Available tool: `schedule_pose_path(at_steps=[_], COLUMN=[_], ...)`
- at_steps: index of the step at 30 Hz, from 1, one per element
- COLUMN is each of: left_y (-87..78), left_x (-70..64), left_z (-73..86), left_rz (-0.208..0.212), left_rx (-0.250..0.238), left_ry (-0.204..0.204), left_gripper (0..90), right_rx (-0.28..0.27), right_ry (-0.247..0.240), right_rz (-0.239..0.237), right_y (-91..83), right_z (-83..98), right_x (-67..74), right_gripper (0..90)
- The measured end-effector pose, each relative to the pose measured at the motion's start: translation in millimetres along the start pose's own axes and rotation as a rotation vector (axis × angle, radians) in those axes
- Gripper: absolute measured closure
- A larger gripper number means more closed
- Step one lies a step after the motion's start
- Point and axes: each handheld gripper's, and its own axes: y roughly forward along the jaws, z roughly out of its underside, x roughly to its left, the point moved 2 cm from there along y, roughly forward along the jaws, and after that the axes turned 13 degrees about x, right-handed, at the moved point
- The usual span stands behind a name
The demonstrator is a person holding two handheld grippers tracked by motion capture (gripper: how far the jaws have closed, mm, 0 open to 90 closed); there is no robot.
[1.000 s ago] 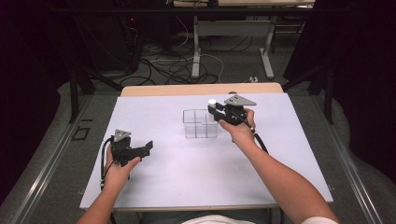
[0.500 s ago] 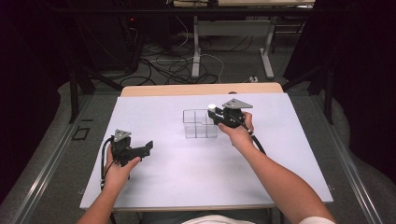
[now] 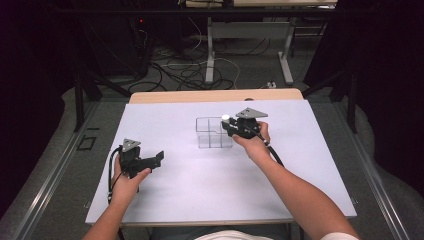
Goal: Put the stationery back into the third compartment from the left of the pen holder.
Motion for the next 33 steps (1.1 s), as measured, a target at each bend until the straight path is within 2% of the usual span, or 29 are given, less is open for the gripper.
schedule_pose_path(at_steps=[4,7,10,15,17,19,22,26,27,31,33], left_y=[0.1,0.1,0.1,0.1,0.1,0.0,-0.2,0.3,0.4,0.5,0.7], left_x=[0.1,0.2,0.0,-0.7,-0.8,-0.7,-0.3,-0.4,-0.4,-0.4,-1.0], left_z=[-0.1,-0.2,-0.1,-0.1,0.0,0.0,0.0,0.2,0.2,0.2,0.3], left_rz=[0.002,0.002,0.000,0.001,0.000,0.000,-0.002,-0.001,-0.002,-0.005,-0.001], left_rx=[-0.001,-0.001,0.001,-0.003,-0.003,-0.003,0.001,-0.001,0.000,0.000,-0.002], left_ry=[0.001,0.001,0.000,0.000,-0.001,-0.001,-0.001,-0.002,-0.001,-0.001,-0.009], left_gripper=[0.9,0.9,0.9,0.9,0.9,0.9,0.9,0.9,0.9,0.9,0.9], right_rx=[0.018,0.003,-0.017,-0.020,-0.023,-0.015,-0.022,-0.003,0.002,0.014,0.001], right_ry=[-0.002,-0.005,-0.034,-0.085,-0.088,-0.098,-0.114,-0.124,-0.112,-0.124,-0.126], right_rz=[-0.006,-0.017,-0.022,-0.031,-0.038,-0.020,-0.024,-0.021,-0.028,-0.033,-0.036], right_y=[-1.9,-5.9,-11.6,-21.4,-25.1,-29.3,-33.9,-40.5,-41.7,-48.7,-52.6], right_z=[0.5,-1.4,-4.8,-7.5,-7.9,-7.4,-5.7,-1.7,-0.3,3.6,5.1], right_x=[-0.2,0.7,1.7,3.5,4.1,4.7,5.8,5.6,5.8,3.4,1.1], right_gripper=[64.8,58.1,51.9,44.0,43.3,42.7,42.6,42.3,41.6,38.1,34.9])
